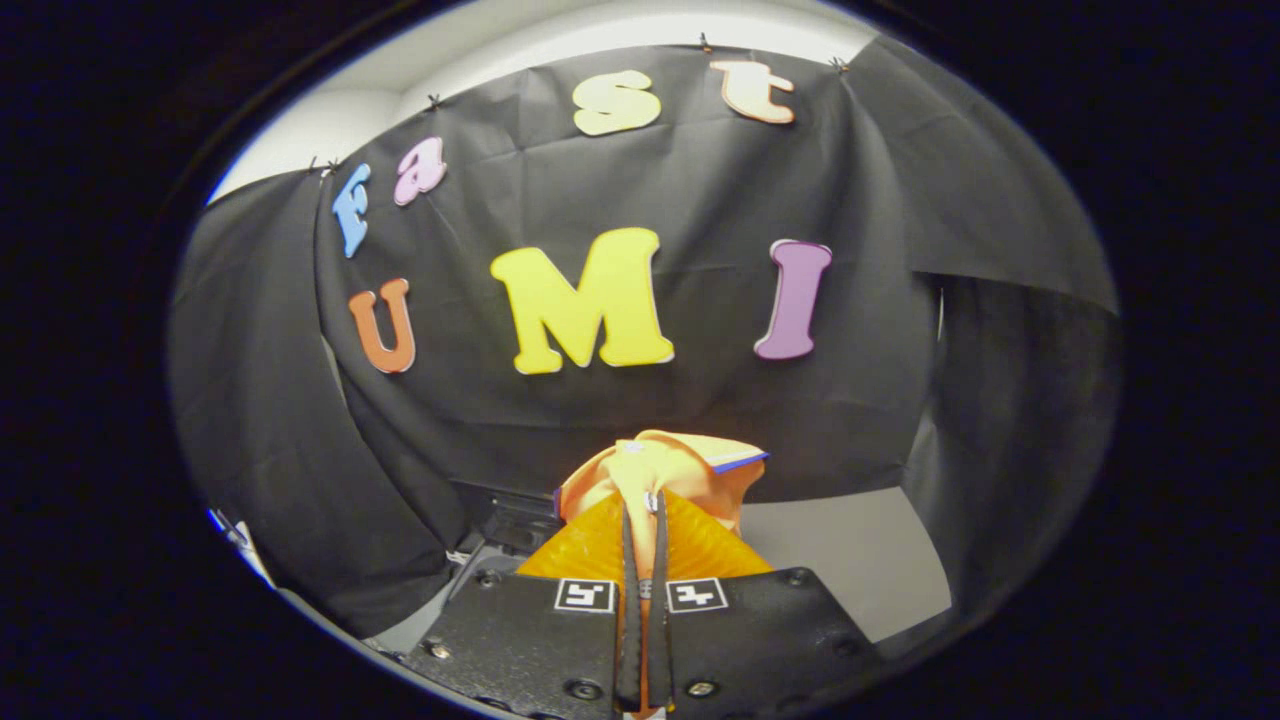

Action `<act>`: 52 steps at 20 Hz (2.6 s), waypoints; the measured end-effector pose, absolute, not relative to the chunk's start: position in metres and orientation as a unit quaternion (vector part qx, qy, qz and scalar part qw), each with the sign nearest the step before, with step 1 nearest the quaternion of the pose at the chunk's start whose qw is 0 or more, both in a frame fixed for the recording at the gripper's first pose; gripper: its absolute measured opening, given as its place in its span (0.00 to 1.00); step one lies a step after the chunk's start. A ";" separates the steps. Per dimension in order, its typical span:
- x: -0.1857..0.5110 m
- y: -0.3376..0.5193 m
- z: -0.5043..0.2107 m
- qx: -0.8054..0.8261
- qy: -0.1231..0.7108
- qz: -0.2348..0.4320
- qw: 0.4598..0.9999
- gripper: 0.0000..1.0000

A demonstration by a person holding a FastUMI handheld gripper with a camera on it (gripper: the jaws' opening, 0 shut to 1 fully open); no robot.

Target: Put the clothes into the washing machine and then close the washing machine lid.

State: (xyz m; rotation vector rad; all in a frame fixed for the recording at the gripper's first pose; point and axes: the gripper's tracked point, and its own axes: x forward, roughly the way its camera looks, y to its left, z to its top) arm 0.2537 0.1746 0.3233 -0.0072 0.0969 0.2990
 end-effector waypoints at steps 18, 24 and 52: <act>0.260 0.373 0.253 -0.007 0.134 0.268 0.954 0.06; 0.314 0.398 0.183 -0.021 0.205 0.282 0.937 0.06; 0.428 0.427 -0.056 -0.115 0.428 0.243 0.863 0.06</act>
